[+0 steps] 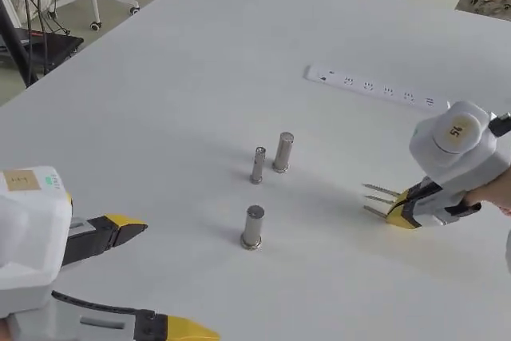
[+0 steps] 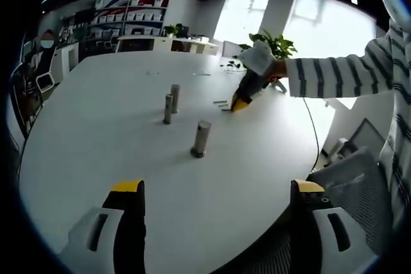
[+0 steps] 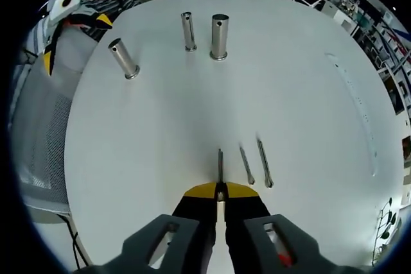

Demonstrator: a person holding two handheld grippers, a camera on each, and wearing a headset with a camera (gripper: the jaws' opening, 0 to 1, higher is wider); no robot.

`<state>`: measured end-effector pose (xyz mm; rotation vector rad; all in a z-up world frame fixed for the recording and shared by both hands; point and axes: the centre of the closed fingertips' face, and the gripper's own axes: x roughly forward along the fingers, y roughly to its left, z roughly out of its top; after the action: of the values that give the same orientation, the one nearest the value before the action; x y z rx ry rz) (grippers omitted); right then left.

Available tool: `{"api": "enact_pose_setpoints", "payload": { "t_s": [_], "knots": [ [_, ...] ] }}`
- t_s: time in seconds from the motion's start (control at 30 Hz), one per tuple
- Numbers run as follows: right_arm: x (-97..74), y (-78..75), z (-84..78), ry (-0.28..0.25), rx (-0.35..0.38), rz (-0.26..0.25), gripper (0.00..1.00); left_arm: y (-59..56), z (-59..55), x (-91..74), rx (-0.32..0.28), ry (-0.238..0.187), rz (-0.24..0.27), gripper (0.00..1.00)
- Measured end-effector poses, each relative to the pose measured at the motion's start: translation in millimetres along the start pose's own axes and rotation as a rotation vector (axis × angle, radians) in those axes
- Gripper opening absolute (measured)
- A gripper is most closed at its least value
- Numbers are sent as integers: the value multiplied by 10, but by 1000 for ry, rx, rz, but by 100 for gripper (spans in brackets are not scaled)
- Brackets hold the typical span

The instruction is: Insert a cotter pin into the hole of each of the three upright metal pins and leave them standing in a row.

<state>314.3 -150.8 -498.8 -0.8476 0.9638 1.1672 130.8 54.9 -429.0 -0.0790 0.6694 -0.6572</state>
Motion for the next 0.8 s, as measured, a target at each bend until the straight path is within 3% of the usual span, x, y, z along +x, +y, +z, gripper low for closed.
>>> {"api": "enact_pose_setpoints", "payload": {
  "t_s": [0.13, 0.27, 0.47, 0.8],
  "knots": [
    [7, 22, 23, -5, -12, -14, 0, 13, 7, -4, -5, -8, 5, 92],
    [7, 49, 34, 32, -65, -30, 0, 14, 33, -12, -4, -19, 3, 90],
    [-20, 105, 46, 56, -60, -26, 0, -21, 44, -7, -3, -21, -10, 87],
    [-222, 174, 116, 23, -113, -74, 0, -33, 133, -8, -14, -53, -17, 84]
  ]
}}
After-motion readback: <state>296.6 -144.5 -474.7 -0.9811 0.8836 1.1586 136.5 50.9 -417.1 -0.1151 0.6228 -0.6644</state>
